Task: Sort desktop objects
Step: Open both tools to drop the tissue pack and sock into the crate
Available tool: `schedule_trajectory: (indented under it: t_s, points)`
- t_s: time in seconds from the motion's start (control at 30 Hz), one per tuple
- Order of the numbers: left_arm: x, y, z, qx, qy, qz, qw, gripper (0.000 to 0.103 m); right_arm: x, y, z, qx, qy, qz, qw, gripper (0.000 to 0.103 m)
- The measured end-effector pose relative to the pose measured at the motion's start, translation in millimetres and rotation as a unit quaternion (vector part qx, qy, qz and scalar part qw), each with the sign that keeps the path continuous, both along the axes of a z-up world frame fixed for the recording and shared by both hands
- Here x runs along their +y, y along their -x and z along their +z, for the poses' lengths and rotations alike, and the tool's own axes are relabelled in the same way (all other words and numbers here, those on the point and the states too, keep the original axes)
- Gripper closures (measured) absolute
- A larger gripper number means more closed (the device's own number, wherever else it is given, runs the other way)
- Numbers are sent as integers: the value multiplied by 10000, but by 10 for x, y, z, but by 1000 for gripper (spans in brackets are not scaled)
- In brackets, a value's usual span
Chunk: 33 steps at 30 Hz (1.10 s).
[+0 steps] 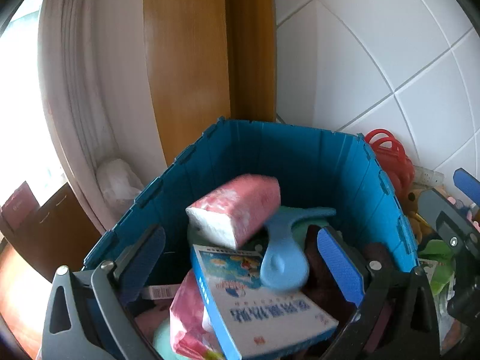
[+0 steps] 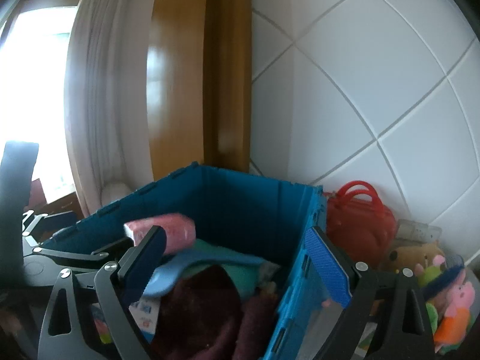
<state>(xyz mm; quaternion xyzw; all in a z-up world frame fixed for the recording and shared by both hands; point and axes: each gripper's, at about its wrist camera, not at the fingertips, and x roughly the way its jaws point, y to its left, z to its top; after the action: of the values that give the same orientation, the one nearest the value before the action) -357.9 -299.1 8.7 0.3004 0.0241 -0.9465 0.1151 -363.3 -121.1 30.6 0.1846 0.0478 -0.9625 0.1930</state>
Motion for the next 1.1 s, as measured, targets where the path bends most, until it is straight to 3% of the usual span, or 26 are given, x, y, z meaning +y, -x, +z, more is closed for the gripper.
schedule_trajectory:
  t_s: [0.13,0.57,0.9,1.1]
  points:
    - [-16,-64,-20,-34,31,37,10000,0,-6,5,-2,-16,-7,13,10000,0]
    - [104,-511,-22,97,-12,115,9999,0,76,-317,0,-58,-95,-37,9999,0]
    - [721,-813,-93,98,9,-257,9996,0,678,-686,-126,-214,-153,-513,9983,0]
    - [1303,-908,-122,79,-28,-506,9987,0,1161,-832,-140,-259,-207,-699,9970,0]
